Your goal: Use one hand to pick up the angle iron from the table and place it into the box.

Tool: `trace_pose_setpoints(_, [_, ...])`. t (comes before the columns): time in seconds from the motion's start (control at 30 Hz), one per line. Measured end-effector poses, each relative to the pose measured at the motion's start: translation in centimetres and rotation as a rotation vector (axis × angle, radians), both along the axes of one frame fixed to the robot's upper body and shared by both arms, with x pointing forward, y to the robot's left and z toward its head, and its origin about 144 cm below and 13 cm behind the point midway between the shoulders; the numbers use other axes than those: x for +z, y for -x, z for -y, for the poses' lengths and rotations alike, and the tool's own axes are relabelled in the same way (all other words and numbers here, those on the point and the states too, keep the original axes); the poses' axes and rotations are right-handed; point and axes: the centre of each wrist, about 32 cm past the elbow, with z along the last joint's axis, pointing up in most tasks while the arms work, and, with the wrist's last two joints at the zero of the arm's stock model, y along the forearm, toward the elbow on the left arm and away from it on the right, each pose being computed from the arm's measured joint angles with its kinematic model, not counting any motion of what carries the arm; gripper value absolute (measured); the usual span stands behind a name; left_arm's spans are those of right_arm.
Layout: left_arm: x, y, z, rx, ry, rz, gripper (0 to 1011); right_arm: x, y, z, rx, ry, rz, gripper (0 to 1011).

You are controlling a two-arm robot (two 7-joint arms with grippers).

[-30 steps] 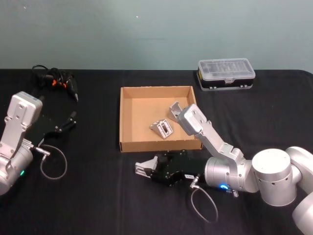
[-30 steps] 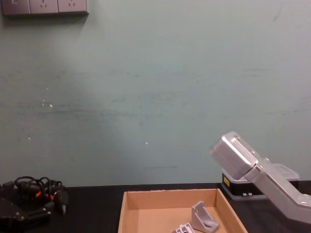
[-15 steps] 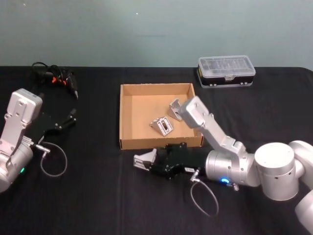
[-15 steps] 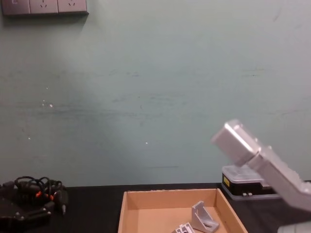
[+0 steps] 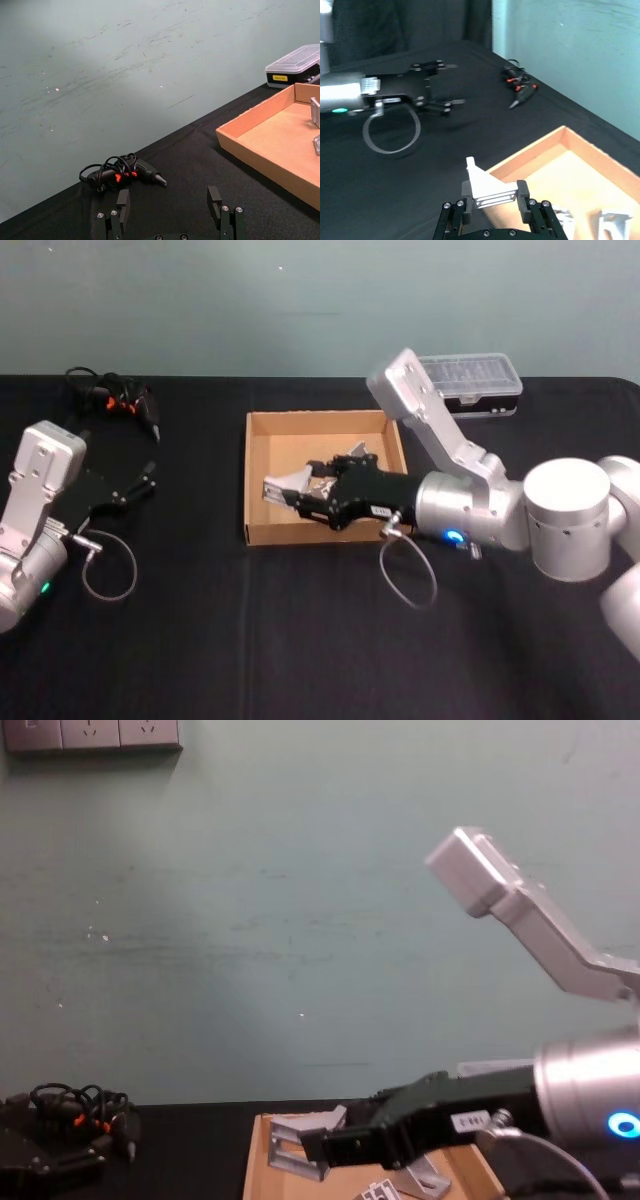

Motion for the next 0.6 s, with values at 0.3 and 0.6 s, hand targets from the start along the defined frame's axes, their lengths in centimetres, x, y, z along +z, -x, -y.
trace_pose_setpoints(0.3, [0.0,0.0,0.0,0.000,0.000,0.000,1012,0.9,-3.9,-2.2,-0.095,0.072,-0.001,538])
trace_pose_setpoints(0.6, [0.0,0.0,0.0,0.000,0.000,0.000,1011,-0.2,-6.9,-4.0,-0.157,0.142,-0.048,538])
